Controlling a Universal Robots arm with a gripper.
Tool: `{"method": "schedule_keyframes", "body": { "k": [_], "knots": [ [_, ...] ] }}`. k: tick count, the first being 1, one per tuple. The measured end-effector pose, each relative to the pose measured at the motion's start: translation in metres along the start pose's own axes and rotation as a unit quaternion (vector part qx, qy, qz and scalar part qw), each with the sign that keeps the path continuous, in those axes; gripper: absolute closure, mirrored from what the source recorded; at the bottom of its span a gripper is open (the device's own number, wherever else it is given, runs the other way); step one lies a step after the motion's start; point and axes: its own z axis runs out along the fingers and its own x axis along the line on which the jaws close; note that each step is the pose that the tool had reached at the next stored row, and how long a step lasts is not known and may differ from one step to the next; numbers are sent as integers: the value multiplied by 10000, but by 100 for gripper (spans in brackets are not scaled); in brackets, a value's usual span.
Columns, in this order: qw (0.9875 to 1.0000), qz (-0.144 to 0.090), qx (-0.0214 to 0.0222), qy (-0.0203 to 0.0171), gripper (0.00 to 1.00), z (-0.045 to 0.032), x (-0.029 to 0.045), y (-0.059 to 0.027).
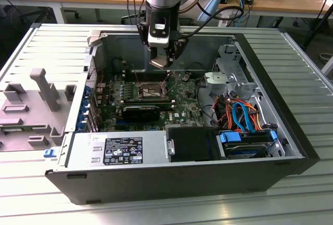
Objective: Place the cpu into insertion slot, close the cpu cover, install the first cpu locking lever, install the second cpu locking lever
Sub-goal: 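Place the cpu into insertion slot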
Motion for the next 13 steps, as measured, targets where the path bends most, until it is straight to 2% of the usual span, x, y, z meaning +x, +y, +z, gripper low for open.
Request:
{"method": "schedule_keyframes", "body": {
  "k": [13],
  "knots": [
    [10000,53,-1,-5,46,7,0,-1]
  ]
}}
